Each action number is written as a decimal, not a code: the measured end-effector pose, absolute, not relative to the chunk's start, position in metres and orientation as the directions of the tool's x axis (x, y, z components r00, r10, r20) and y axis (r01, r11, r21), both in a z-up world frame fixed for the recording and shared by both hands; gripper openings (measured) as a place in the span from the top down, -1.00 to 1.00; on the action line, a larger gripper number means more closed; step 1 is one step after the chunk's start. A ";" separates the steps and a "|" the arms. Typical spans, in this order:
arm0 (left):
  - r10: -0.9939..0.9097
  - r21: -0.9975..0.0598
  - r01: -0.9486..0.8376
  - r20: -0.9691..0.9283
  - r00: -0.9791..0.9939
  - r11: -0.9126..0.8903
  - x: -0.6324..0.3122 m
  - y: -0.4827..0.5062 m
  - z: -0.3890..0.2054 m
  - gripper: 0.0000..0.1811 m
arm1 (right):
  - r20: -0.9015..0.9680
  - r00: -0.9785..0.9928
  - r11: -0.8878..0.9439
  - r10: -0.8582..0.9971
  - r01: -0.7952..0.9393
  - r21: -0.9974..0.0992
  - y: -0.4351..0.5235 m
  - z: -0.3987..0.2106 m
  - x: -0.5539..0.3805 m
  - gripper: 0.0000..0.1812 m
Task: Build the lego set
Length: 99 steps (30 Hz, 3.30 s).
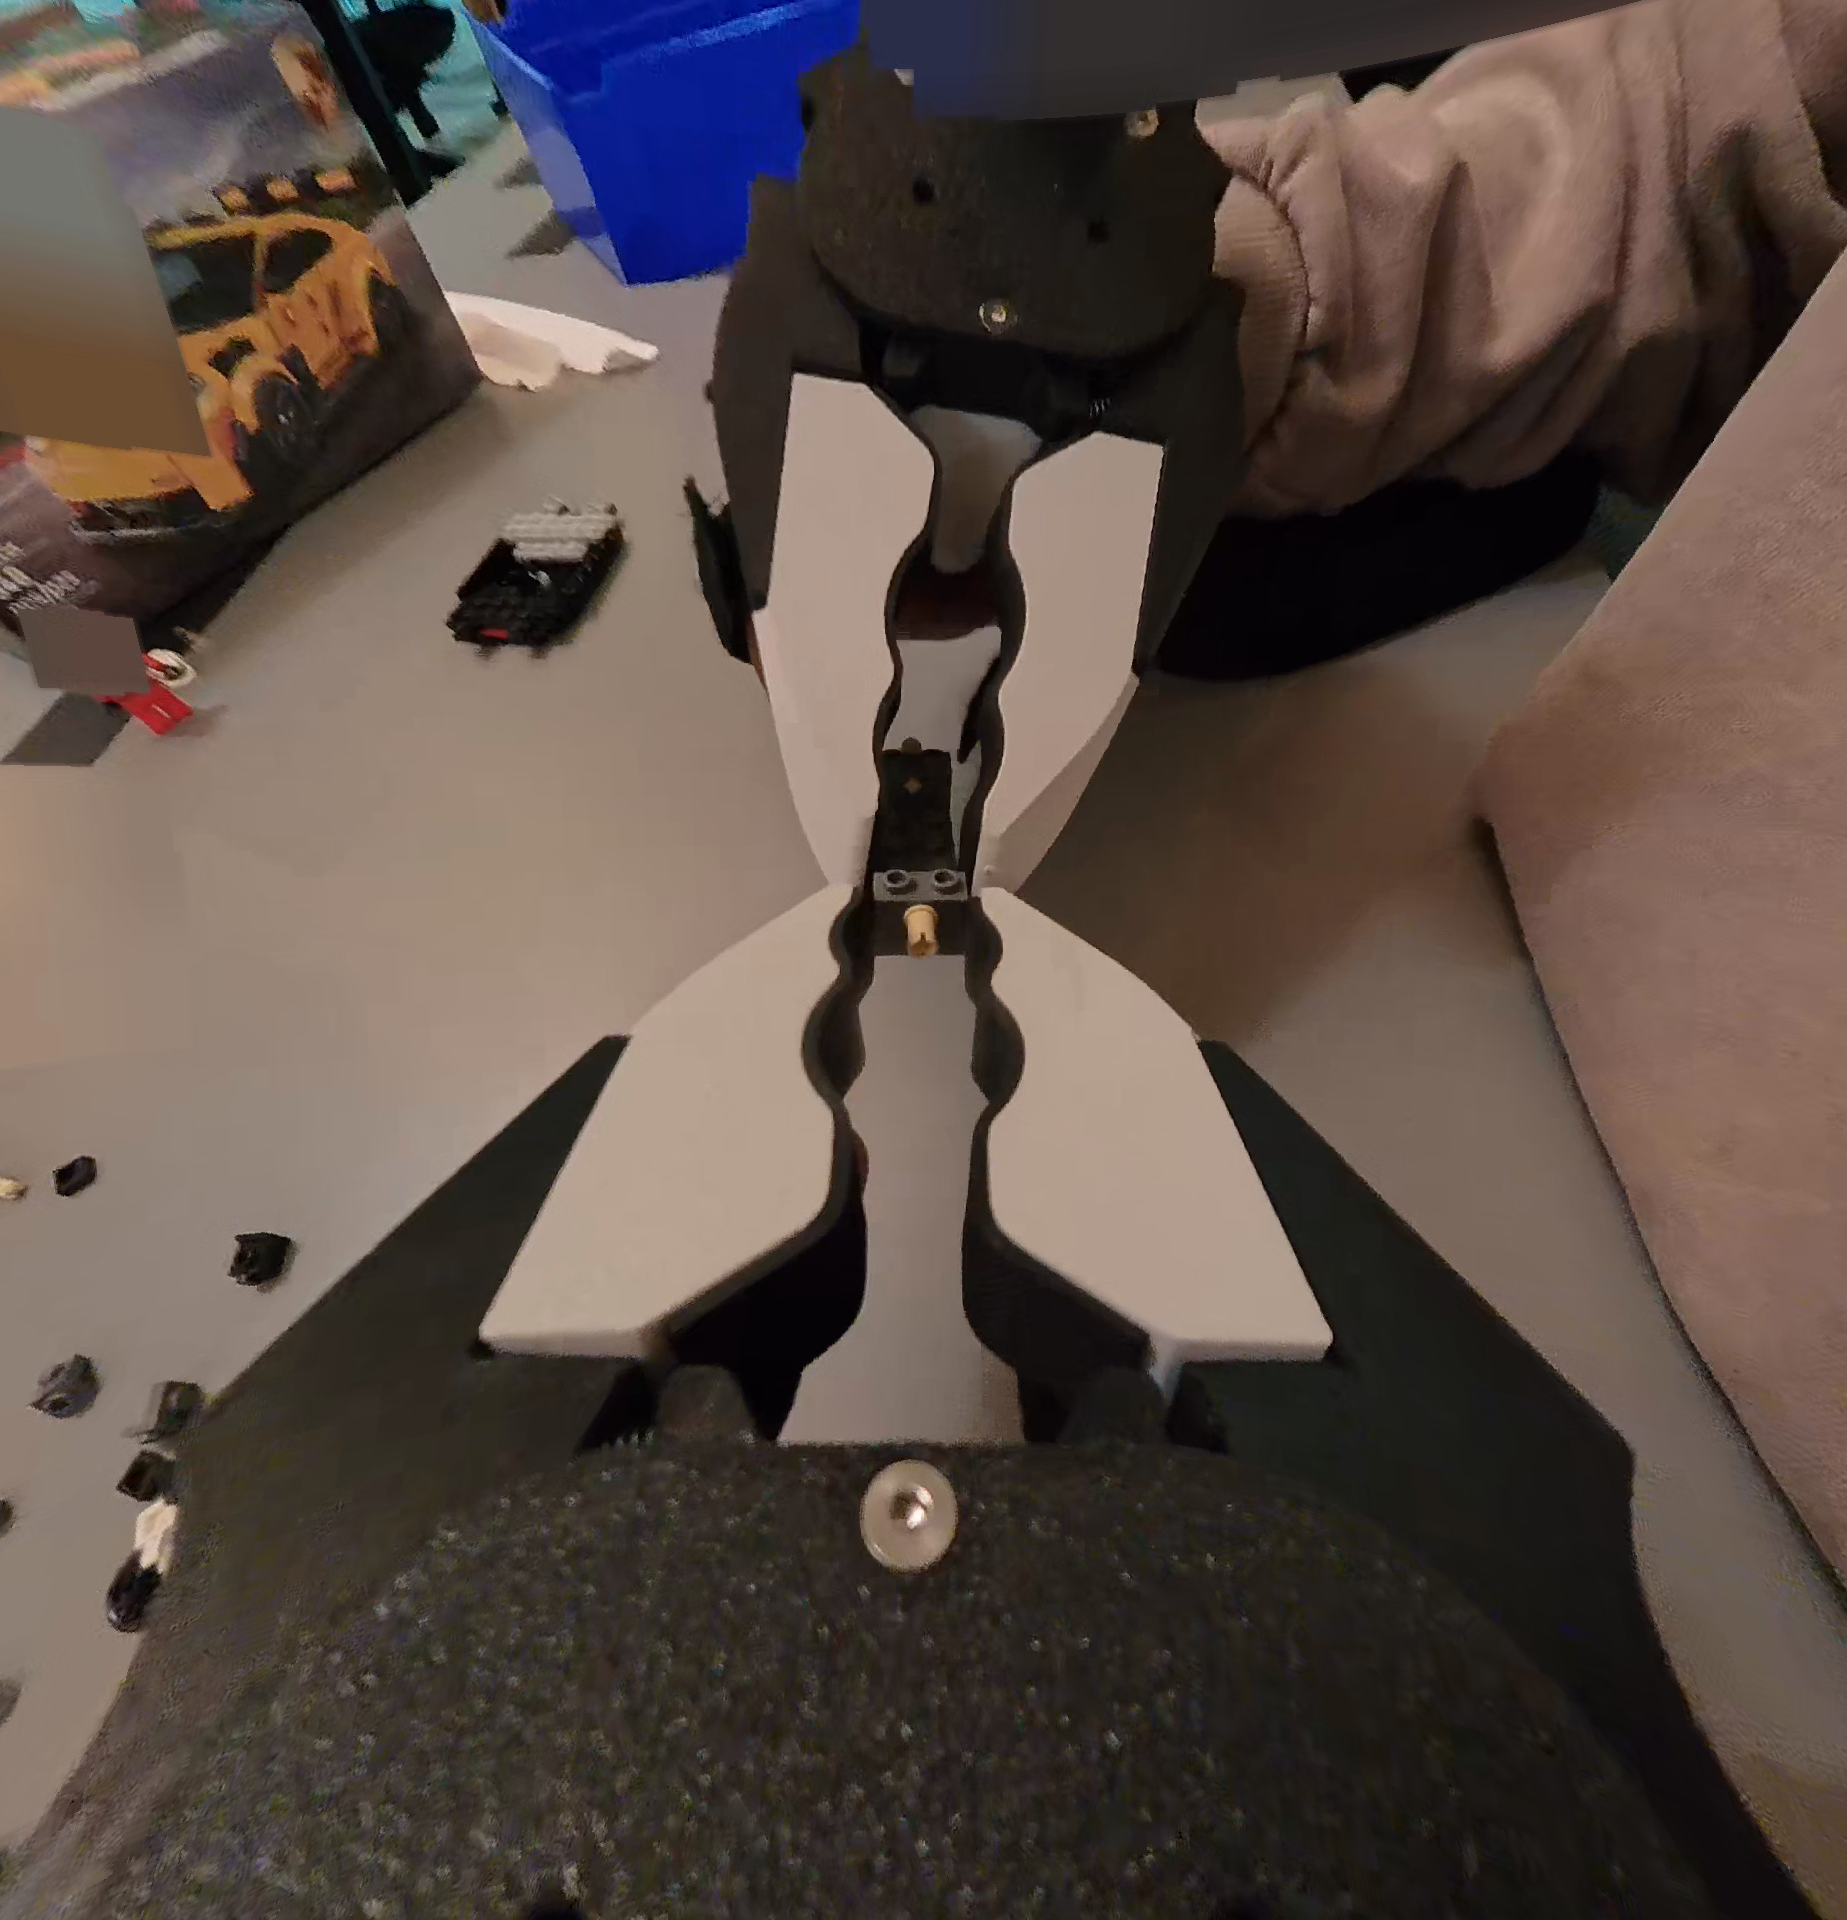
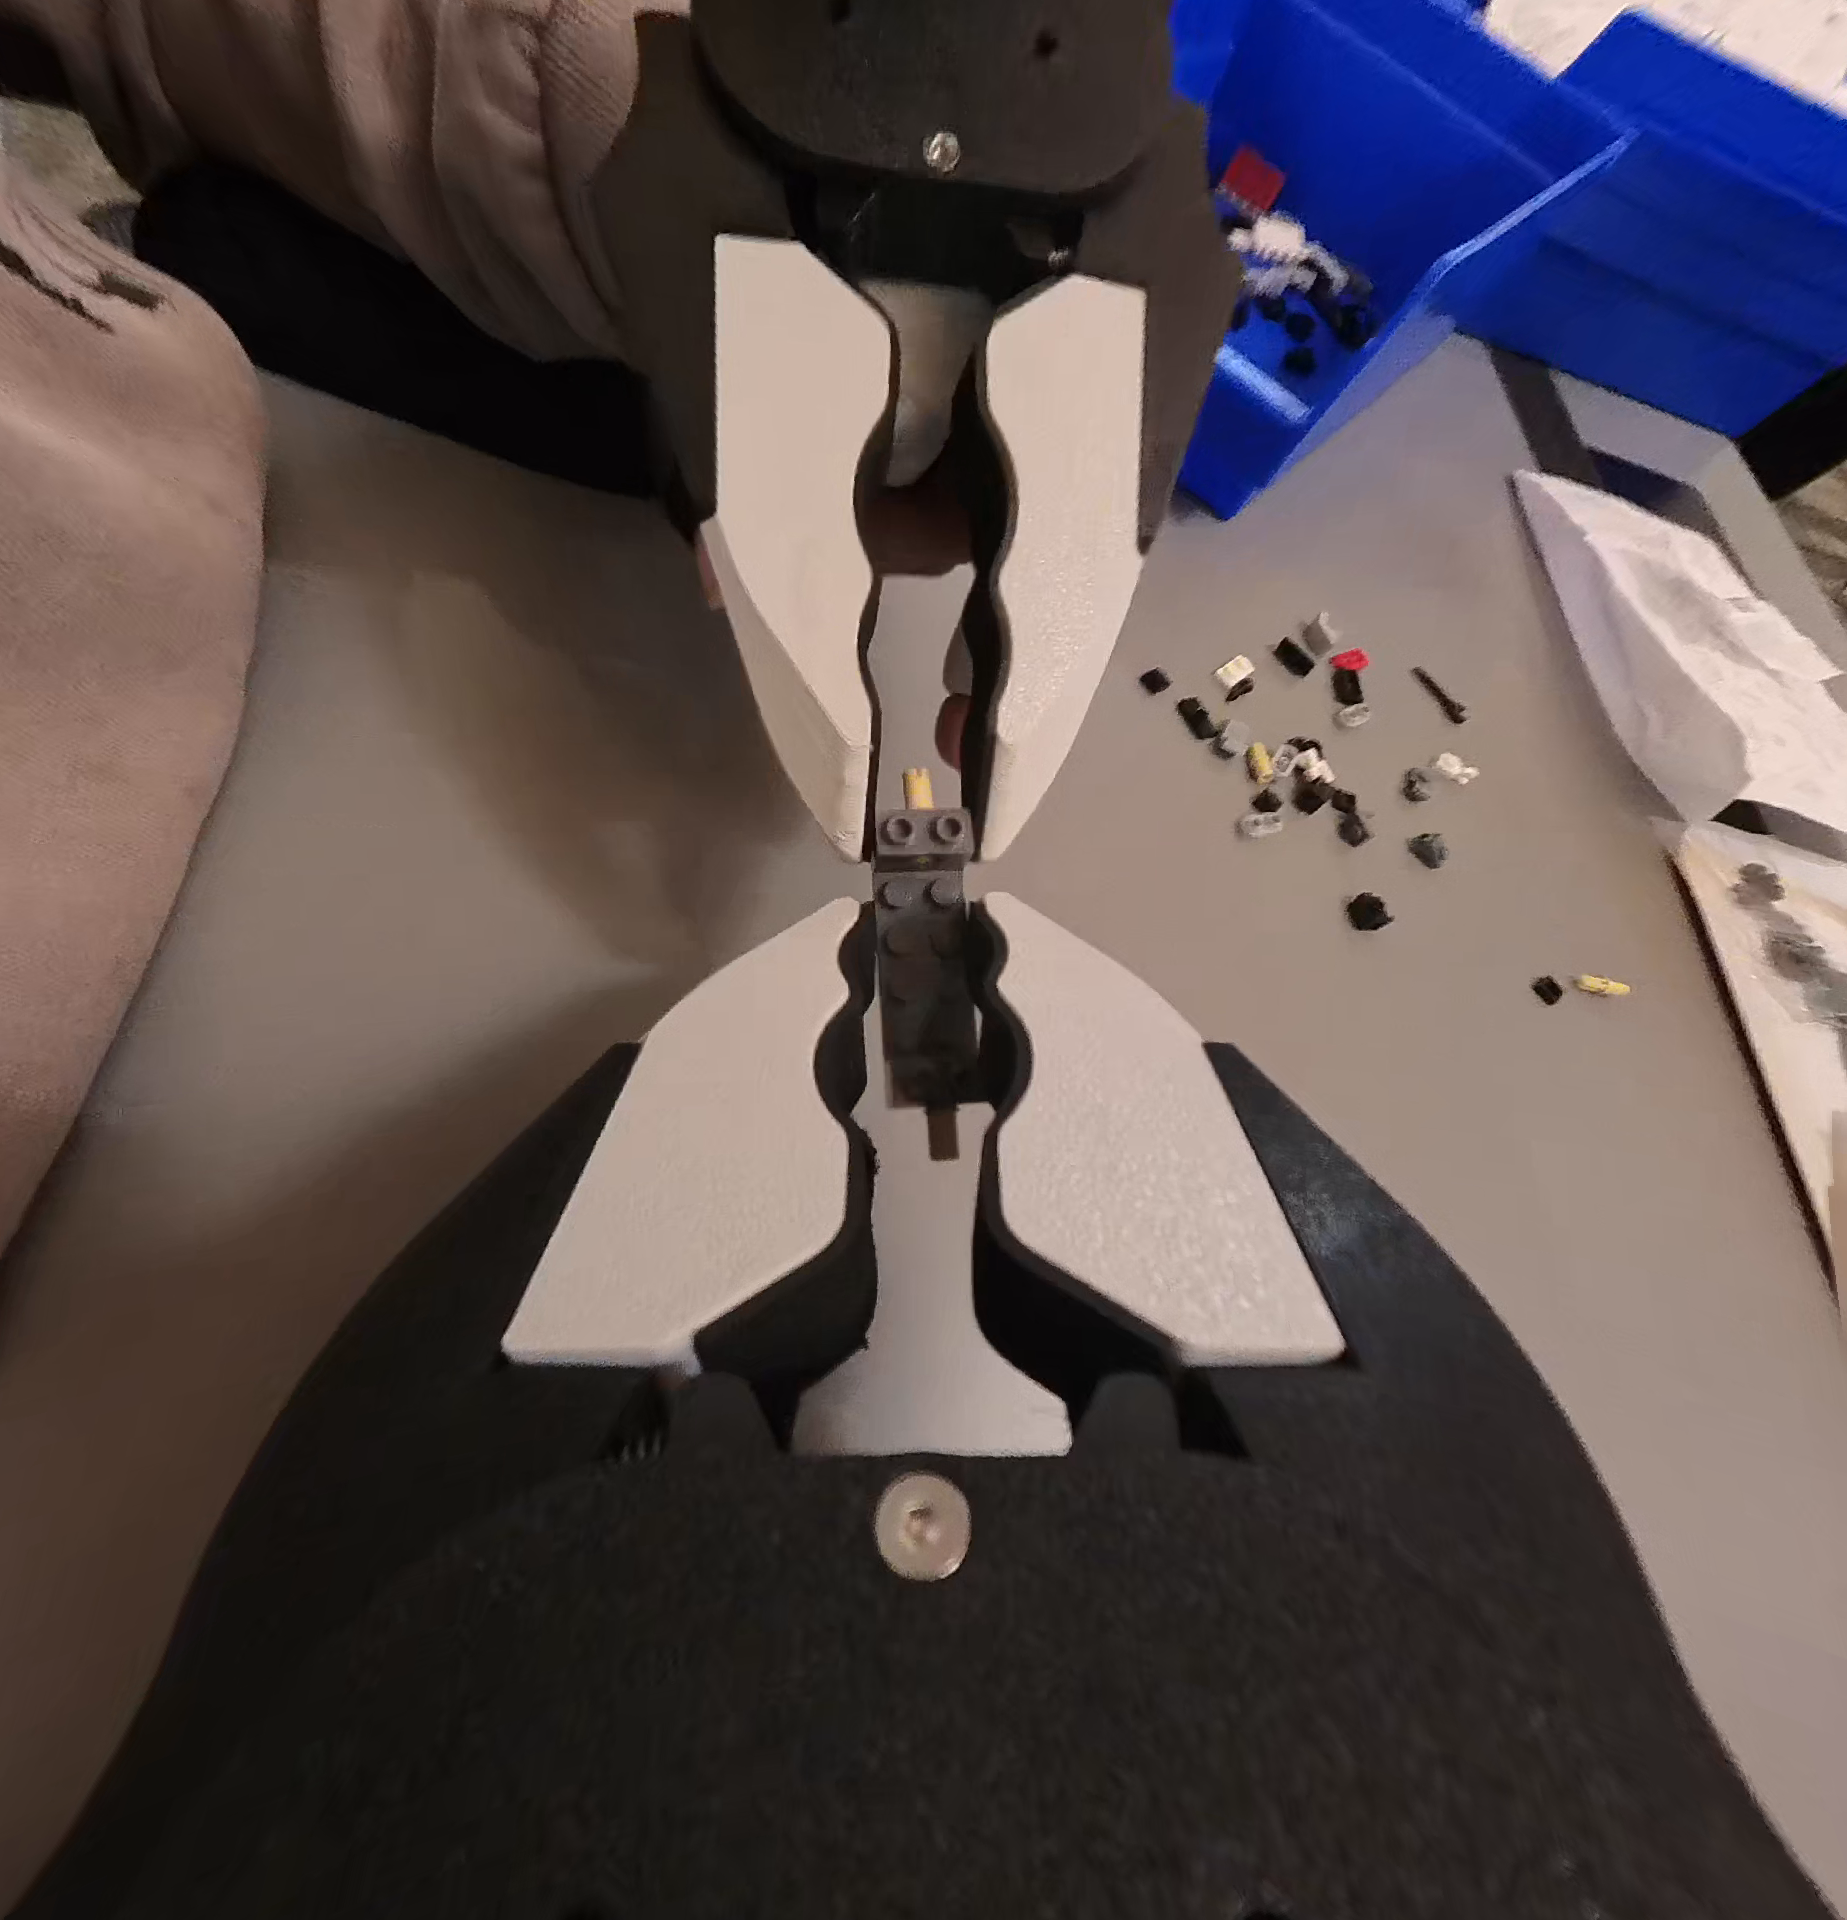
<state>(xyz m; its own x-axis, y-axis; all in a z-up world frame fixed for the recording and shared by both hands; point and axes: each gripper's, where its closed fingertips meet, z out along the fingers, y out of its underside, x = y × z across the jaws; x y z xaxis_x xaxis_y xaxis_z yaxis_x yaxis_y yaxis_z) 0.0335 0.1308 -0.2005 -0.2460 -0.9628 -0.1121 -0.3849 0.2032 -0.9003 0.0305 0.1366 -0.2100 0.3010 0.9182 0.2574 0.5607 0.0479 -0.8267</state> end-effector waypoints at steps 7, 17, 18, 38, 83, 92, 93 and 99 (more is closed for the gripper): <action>-0.974 -0.975 -0.205 -0.040 -0.224 0.087 0.029 0.139 -0.175 0.81 | 0.114 0.336 0.005 0.935 0.309 -0.951 0.138 -0.177 0.042 0.65; -0.942 -0.994 0.008 0.097 -0.321 -0.105 0.016 0.139 -0.146 0.81 | 0.140 0.381 0.068 0.914 0.195 -0.978 0.135 -0.140 0.042 0.82; -0.940 -0.994 0.010 0.101 -0.325 -0.111 0.016 0.138 -0.146 0.81 | 0.150 0.385 0.077 0.911 0.198 -0.977 0.134 -0.137 0.042 0.82; -0.976 -0.972 -0.233 0.075 -0.204 -0.026 0.025 0.150 -0.178 0.81 | 0.119 0.372 0.002 0.921 0.300 -0.954 0.141 -0.168 0.057 0.70; -0.992 -0.863 -0.491 -0.123 -0.028 0.121 0.038 0.198 -0.243 0.87 | 0.233 0.460 -0.174 0.857 0.682 -0.710 0.191 -0.268 0.093 0.80; -0.978 -0.950 -0.297 -0.141 0.155 0.090 0.029 0.225 -0.206 0.85 | 0.201 0.515 -0.180 0.833 0.596 -0.783 0.195 -0.257 0.096 0.74; -0.979 -0.958 -0.275 -0.128 0.159 0.081 0.028 0.225 -0.202 0.86 | 0.189 0.536 -0.180 0.823 0.562 -0.807 0.197 -0.251 0.098 0.74; -0.970 -0.985 -0.156 -0.103 0.219 0.069 0.019 0.232 -0.180 1.00 | 0.218 0.714 -0.102 0.665 0.376 -0.921 0.223 -0.206 0.122 0.80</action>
<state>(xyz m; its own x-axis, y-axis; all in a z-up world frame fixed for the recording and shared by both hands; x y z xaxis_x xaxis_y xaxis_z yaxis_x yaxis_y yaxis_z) 0.0186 0.2319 -0.1805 0.2188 -0.9704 -0.1026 -0.1561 0.0690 -0.9853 0.1217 0.2234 -0.2063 0.7142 0.6651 0.2181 0.3760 -0.1017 -0.9210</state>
